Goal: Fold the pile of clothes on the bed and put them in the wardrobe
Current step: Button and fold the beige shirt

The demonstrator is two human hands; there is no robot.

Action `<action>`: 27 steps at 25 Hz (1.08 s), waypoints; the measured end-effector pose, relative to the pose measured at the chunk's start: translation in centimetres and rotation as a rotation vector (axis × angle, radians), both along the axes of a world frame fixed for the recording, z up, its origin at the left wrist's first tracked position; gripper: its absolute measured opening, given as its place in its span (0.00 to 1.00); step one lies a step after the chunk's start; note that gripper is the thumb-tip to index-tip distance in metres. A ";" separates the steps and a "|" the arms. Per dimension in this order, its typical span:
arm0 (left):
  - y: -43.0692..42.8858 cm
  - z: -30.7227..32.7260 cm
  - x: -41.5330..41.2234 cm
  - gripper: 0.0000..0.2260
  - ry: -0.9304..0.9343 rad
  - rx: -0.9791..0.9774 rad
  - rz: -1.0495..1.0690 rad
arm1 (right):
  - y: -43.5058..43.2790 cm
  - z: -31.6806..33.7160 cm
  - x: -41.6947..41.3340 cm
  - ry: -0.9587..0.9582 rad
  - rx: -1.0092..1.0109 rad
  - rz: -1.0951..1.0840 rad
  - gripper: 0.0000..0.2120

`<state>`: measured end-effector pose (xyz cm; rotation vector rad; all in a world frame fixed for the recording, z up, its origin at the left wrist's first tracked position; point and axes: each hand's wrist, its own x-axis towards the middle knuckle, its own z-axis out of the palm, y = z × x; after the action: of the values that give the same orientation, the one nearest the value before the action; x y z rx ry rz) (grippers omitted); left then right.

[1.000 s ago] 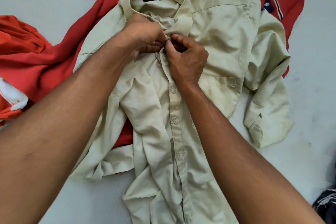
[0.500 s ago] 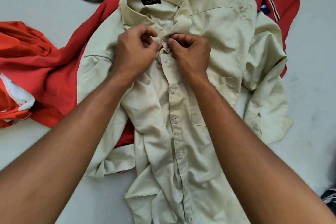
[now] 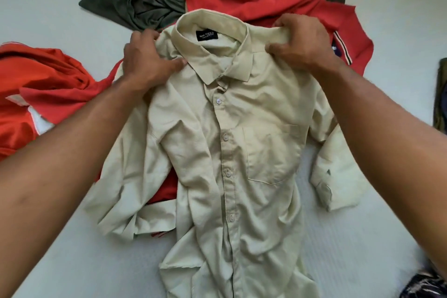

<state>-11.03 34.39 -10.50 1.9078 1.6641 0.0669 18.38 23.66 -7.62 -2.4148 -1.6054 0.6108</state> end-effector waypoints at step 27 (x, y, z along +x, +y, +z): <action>-14.4 27.7 -7.1 0.08 0.037 0.389 -0.384 | -25.4 21.4 -5.2 0.048 0.353 -0.722 0.10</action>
<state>-18.10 19.96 17.17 2.5045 1.3486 0.2149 13.16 -1.78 13.75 -2.4248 -0.6468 0.2213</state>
